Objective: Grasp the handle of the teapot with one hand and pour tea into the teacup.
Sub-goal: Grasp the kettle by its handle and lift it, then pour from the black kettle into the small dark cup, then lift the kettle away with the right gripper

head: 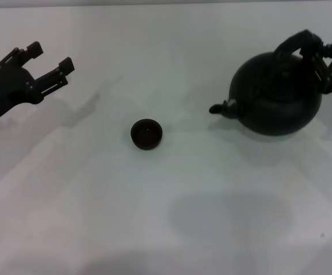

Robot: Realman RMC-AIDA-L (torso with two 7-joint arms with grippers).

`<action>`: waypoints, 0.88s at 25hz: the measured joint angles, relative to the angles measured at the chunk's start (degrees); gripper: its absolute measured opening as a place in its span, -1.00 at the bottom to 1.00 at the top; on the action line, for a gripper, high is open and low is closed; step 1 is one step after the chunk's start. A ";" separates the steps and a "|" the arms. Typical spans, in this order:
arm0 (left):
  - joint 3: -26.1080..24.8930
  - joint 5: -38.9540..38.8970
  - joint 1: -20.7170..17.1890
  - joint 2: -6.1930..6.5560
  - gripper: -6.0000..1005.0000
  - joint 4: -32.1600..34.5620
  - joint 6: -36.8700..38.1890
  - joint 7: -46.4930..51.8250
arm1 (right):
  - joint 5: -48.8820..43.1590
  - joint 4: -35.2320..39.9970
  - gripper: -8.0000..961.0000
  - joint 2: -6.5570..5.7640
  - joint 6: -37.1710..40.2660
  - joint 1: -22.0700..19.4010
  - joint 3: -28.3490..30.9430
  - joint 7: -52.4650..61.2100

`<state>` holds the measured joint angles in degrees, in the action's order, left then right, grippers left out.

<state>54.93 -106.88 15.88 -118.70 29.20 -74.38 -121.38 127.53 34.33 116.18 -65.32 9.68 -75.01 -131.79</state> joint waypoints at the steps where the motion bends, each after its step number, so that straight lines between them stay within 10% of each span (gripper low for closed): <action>1: 0.00 -0.03 -0.07 -0.03 0.75 -0.25 0.17 0.00 | 2.32 1.27 -0.70 0.02 0.42 0.00 -1.45 -0.93; 15: -0.26 -0.66 -3.29 -0.16 0.75 -3.45 0.58 -2.07 | 4.52 29.71 -0.71 -0.53 29.16 -7.77 -24.72 -8.96; 22: -0.70 -1.13 -5.23 -0.23 0.75 -4.12 0.09 -2.61 | 1.65 36.58 -0.72 -0.51 30.98 -11.01 -27.62 -9.17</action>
<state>54.23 -108.01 10.65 -118.92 25.08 -74.29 -123.99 129.18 70.92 115.68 -34.34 -1.32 -102.63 -140.96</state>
